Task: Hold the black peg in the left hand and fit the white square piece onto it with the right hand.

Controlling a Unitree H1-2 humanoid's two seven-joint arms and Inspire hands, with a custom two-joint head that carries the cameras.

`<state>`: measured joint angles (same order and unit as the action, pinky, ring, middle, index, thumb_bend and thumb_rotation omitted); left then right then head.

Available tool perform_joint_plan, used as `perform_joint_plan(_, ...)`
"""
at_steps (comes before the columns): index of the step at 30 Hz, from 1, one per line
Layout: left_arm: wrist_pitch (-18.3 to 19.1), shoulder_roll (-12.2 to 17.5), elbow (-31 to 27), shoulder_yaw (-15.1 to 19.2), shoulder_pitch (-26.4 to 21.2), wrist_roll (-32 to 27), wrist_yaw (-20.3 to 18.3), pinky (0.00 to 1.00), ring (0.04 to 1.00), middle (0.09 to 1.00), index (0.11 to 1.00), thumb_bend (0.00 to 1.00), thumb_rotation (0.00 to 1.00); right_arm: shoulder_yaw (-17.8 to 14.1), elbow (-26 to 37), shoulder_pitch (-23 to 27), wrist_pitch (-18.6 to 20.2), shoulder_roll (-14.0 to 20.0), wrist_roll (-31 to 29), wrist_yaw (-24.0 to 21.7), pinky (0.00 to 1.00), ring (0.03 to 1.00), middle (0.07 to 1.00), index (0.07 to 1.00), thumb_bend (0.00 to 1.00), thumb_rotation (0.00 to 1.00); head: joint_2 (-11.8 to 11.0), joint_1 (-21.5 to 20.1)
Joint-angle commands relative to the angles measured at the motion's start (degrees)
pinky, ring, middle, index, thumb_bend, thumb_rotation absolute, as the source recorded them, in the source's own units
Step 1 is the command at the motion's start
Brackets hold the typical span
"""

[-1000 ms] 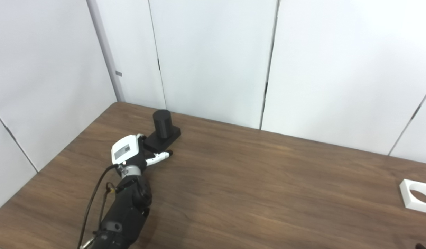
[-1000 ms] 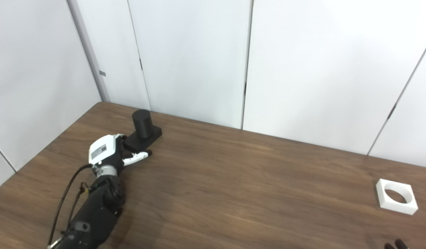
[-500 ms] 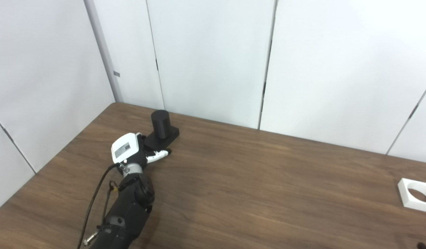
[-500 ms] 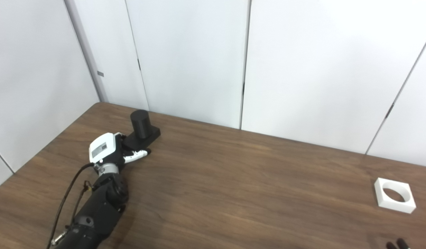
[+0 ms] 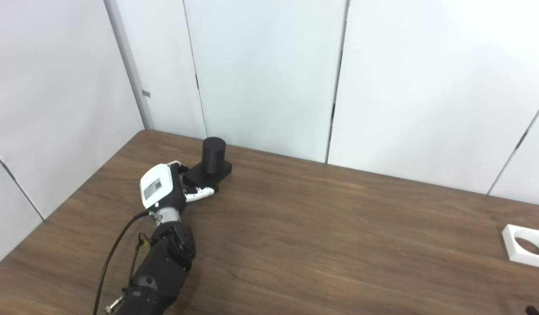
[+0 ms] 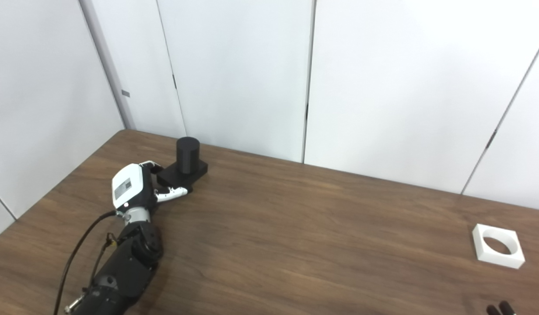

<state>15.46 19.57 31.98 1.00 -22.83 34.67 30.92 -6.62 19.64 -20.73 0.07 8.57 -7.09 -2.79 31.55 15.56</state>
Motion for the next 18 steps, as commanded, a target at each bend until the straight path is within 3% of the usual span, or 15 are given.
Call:
perform_joint_plan(1, -1.0, 1.8, -2.6, 0.1, -0.9, 0.0, 1.2, 0.73, 0.771, 0.695, 0.48, 0.51, 0.04, -0.3, -0.2, 0.2, -0.2, 0.3, -0.4, -0.4, 1.0, 0.997, 0.964, 1.0, 0.72, 1.0, 0.1, -0.1)
perform_joint_plan(9, 1.3, 0.2, -16.6, -3.1, 6.4, 1.6, -4.8, 0.63, 0.74, 0.692, 0.483, 0.52, 0.05, 0.0, 0.4, 0.2, 0.9, 0.0, 0.1, 0.0, 1.0, 1.0, 0.966, 1.0, 0.74, 1.0, 0.8, -1.6)
perform_joint_plan(18, 1.7, -2.3, -37.6, -6.6, 16.3, -1.9, -19.0, 0.64, 0.746, 0.717, 0.487, 0.51, 0.05, 0.7, 2.7, -0.2, 3.3, -1.2, 2.0, 0.8, 1.0, 1.0, 0.967, 1.0, 0.69, 1.0, 2.4, -4.5)
